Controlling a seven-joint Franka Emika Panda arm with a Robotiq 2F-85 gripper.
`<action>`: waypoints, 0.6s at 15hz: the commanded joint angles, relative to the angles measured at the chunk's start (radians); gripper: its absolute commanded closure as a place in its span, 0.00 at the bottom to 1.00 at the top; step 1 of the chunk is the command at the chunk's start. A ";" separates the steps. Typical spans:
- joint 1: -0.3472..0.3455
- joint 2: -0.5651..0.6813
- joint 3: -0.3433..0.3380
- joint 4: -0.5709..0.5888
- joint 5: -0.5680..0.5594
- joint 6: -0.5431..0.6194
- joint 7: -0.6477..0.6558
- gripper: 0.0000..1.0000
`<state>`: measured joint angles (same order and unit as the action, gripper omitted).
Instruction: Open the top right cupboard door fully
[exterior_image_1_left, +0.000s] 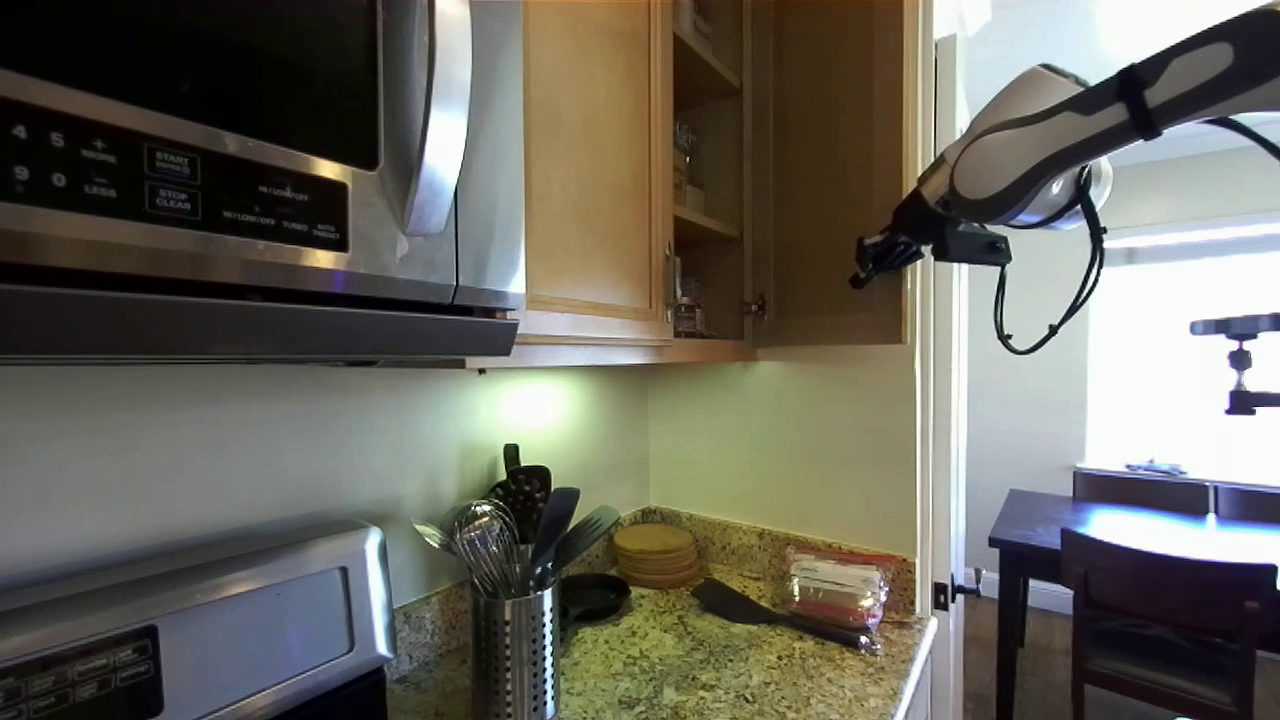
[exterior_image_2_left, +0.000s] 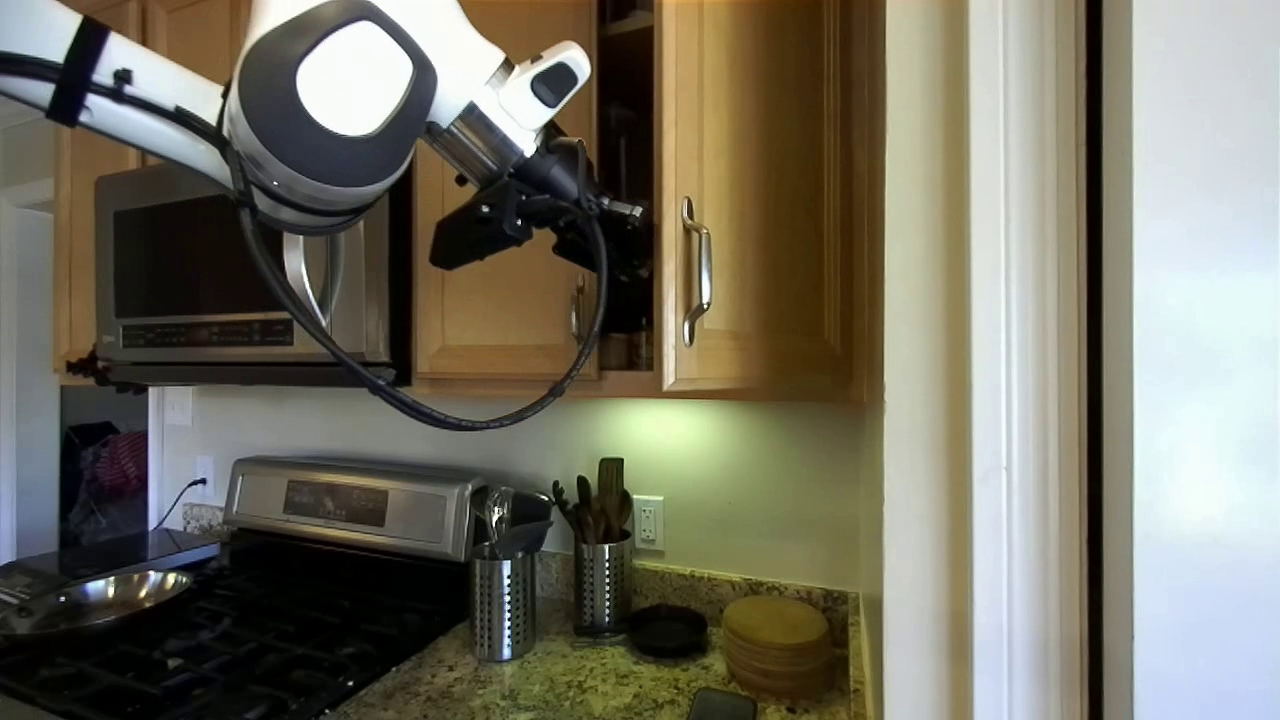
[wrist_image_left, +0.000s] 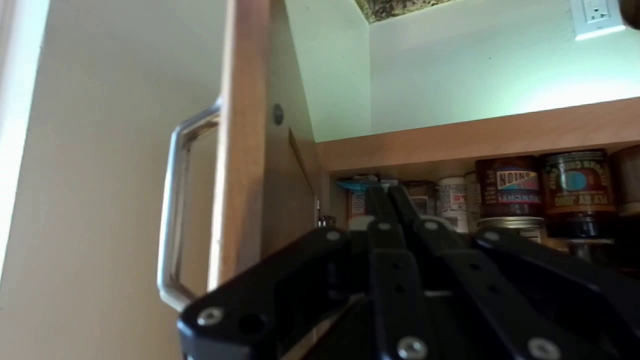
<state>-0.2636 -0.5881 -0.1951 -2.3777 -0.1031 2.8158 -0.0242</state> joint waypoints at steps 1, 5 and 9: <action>-0.051 0.044 -0.019 0.011 -0.037 0.060 -0.036 0.94; -0.119 0.093 -0.033 0.022 -0.072 0.117 -0.045 0.94; -0.126 0.088 -0.051 0.016 -0.070 0.108 -0.065 0.95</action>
<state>-0.3962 -0.5013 -0.2283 -2.3693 -0.1702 2.9209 -0.0613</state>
